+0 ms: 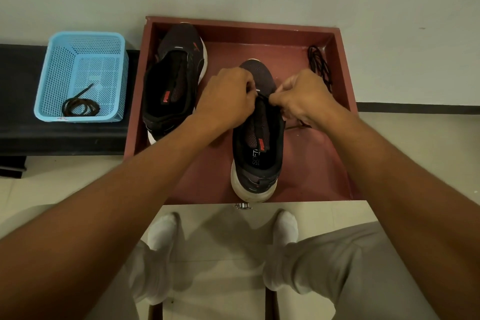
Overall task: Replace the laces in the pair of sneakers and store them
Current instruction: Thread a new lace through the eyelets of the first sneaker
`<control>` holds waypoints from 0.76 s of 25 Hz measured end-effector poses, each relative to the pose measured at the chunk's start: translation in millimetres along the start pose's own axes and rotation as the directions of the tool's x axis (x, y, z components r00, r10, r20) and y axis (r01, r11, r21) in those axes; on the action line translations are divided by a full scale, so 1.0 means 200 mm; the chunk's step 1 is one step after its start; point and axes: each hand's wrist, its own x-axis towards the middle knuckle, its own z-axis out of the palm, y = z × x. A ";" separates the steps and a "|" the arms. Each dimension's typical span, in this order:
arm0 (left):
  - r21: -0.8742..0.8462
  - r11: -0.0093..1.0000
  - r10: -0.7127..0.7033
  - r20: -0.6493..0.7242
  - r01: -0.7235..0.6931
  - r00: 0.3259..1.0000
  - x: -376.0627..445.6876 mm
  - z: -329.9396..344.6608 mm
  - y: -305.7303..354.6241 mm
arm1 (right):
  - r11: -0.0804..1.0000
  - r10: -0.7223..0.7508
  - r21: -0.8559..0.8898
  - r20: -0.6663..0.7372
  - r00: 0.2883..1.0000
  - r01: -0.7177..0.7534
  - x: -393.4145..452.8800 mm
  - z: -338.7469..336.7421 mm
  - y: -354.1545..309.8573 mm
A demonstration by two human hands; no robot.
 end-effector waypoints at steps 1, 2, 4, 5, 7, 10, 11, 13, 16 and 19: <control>-0.026 1.000 -0.005 0.000 0.005 1.000 -0.01 0.00 -0.01 | 1.000 0.011 0.023 0.002 1.000 -0.011 0.00 0.00 0.00; -0.054 0.999 -0.008 0.000 0.008 1.000 -0.01 0.00 -0.01 | 1.000 0.013 0.025 -0.001 1.000 -0.013 0.01 0.00 0.01; -0.122 0.992 -0.020 -0.013 0.018 1.000 -0.02 0.00 -0.03 | 1.000 0.012 0.009 -0.008 1.000 -0.012 0.02 0.00 0.01; -0.153 0.988 -0.030 -0.021 0.027 0.999 -0.02 -0.01 -0.03 | 1.000 0.019 0.017 -0.003 1.000 -0.019 0.02 0.00 0.00; -0.185 0.982 -0.047 -0.025 0.041 0.999 -0.01 -0.03 -0.05 | 0.998 0.034 0.044 0.016 0.999 -0.034 0.01 0.00 -0.01; -0.220 0.973 -0.068 0.038 0.075 0.997 0.01 -0.08 -0.05 | 0.999 0.033 0.032 0.036 0.999 -0.034 0.00 -0.01 -0.02; -0.234 0.969 -0.068 0.056 0.079 0.996 0.02 -0.11 -0.04 | 1.000 0.014 -0.012 0.043 0.999 -0.014 -0.01 -0.02 -0.02; -0.310 0.946 -0.081 0.066 0.098 0.994 0.04 -0.16 -0.02 | 0.987 -0.063 -0.146 0.041 0.997 0.068 -0.01 -0.04 -0.04; -0.632 0.736 -0.180 0.165 0.244 0.970 0.06 -0.23 0.00 | 0.976 -0.168 -0.139 0.012 0.986 0.168 -0.04 -0.09 -0.08; -0.841 0.384 -0.214 0.321 0.382 0.923 0.08 -0.27 0.01 | 0.973 -0.219 -0.071 0.004 0.976 0.219 -0.04 -0.15 -0.09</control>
